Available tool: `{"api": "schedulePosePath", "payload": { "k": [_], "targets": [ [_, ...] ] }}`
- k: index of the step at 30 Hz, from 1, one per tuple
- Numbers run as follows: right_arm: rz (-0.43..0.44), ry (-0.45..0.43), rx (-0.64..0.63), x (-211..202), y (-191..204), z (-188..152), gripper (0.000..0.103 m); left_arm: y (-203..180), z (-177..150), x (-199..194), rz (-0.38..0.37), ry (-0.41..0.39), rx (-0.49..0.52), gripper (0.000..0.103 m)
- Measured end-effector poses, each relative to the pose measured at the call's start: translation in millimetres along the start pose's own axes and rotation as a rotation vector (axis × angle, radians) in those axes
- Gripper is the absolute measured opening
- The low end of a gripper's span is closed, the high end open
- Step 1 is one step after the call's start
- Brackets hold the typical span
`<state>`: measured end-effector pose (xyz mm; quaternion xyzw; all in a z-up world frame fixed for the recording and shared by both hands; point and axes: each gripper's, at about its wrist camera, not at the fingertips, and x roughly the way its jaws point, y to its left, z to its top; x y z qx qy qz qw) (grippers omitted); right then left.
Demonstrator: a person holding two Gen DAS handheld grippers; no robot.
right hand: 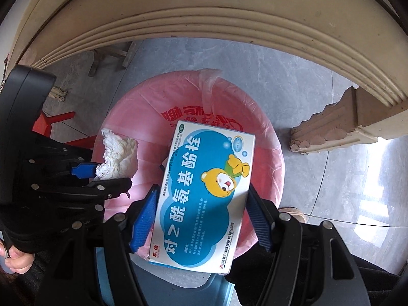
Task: Collect trash
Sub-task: 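Open both tools to drop the tissues and medicine box into the bin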
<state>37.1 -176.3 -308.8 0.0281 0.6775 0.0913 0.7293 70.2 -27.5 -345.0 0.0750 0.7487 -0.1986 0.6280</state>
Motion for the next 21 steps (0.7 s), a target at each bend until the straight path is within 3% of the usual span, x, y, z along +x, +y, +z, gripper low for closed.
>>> {"api": "schedulePosePath", "payload": {
  "k": [7,21],
  "targets": [
    [0.006,0.016,0.013,6.2,-3.4,1.1,0.066,3.7,2.5,3.4,0.015,0.024,-0.018,0.061],
    [-0.020,0.042,0.056,6.1,-9.6,-5.8,0.066,4.5,1.0,-4.5,0.041,-0.012,-0.041,0.067]
  ]
}}
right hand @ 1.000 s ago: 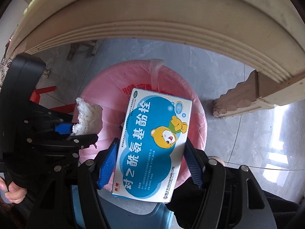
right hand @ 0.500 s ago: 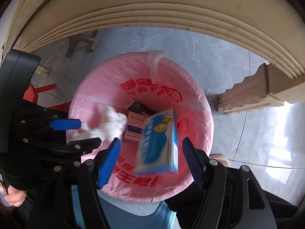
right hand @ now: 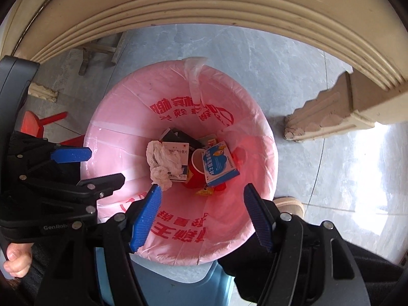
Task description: Collect trash
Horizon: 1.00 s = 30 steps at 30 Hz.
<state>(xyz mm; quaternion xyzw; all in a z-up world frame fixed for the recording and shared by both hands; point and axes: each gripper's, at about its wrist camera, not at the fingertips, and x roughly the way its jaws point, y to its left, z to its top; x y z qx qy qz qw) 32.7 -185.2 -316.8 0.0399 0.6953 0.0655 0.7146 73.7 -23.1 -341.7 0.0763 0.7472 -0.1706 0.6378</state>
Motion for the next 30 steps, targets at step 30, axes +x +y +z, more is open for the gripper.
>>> {"api": "schedulePosePath", "payload": {
  "k": [30],
  "targets": [
    [-0.071,-0.757,0.084,-285.8,20.9,-103.9,0.095,-85.0,-104.0,-253.0,0.198,-0.684,-0.059,0.089]
  ]
}}
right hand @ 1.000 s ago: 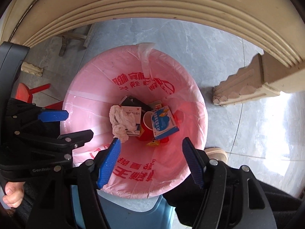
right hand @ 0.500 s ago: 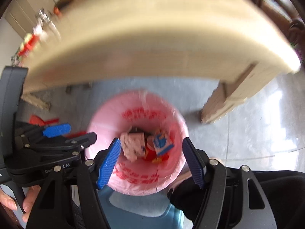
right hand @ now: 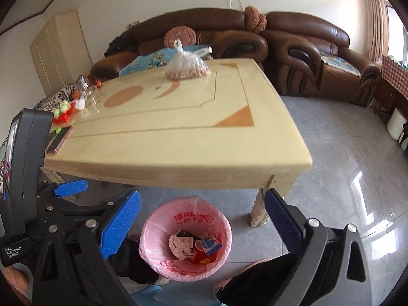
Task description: Collect trash
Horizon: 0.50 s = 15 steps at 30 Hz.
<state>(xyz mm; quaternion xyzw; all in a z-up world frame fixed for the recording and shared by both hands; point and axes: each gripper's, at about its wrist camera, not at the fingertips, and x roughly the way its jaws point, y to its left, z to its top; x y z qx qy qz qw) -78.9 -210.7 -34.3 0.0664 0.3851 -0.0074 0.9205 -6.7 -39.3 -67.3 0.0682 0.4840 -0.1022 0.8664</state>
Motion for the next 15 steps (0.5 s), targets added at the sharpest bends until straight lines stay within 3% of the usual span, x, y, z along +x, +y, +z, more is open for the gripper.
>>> {"api": "schedulePosePath", "payload": {
  "k": [9,15],
  "targets": [
    [-0.053,-0.090,-0.011,-61.4,6.8,17.6,0.096,1.2,4.6,-71.6,0.032,-0.162,-0.034,0.092],
    [-0.070,-0.129,-0.006,-89.4,12.7,22.9,0.096,1.8,5.2,-101.5,0.035,-0.213,-0.044,0.093]
  ]
}}
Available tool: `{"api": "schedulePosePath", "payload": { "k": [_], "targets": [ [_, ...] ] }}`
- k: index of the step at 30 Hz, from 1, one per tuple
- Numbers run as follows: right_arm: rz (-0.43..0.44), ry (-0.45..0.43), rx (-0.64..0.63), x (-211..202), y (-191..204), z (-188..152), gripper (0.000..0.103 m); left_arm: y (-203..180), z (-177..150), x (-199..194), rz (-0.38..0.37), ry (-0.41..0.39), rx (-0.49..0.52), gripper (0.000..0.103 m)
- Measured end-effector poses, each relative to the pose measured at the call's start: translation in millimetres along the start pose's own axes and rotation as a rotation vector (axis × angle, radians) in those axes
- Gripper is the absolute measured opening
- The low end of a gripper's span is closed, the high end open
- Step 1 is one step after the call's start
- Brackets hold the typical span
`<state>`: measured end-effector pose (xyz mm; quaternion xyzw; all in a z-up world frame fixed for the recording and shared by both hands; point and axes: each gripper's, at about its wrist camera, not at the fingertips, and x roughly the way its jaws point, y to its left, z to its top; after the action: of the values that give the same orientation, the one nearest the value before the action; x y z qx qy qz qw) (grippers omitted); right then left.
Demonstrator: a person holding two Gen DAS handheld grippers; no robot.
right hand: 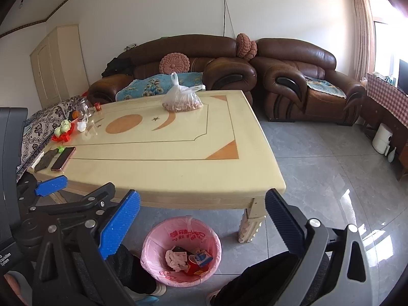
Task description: Collect trash
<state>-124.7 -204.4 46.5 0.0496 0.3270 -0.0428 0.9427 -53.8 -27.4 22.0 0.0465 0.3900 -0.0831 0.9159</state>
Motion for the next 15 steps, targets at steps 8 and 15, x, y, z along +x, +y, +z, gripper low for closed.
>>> {"api": "schedulePosePath", "payload": {
  "k": [8,15],
  "targets": [
    [-0.033,-0.022,-0.004,-23.1,4.5,-2.6,0.096,1.8,-5.0,-16.1,-0.027,-0.016,-0.020,0.094],
    [-0.049,-0.048,0.004,-34.5,6.0,1.2,0.096,3.0,-6.5,-27.7,-0.016,-0.052,-0.021,0.095]
  ]
}}
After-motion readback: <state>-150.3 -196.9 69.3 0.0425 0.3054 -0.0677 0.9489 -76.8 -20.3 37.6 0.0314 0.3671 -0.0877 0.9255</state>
